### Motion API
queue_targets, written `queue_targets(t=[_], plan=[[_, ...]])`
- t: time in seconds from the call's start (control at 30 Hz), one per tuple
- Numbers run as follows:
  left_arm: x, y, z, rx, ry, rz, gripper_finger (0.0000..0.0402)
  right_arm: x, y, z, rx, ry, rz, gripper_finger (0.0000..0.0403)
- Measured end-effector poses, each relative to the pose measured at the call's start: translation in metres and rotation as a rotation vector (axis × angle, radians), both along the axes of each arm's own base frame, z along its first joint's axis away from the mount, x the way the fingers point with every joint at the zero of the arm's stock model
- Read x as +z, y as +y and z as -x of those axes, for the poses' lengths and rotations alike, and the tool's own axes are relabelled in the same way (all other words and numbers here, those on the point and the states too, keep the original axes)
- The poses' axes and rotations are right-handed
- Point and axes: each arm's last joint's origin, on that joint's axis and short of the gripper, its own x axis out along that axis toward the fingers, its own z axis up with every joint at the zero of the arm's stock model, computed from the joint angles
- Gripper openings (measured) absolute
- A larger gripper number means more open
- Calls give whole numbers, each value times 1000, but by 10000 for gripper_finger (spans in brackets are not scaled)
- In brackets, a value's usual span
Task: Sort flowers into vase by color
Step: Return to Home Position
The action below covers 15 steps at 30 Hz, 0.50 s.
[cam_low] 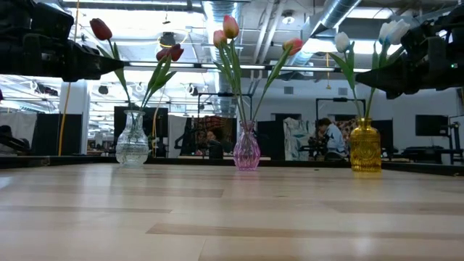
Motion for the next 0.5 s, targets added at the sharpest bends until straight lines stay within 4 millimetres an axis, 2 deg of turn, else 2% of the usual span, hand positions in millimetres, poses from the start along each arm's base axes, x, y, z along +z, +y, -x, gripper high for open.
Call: queue_targets(t=[0.5], plan=[[0, 0, 0, 1, 1, -4, 0, 0, 0, 0, 0, 0, 0, 31]])
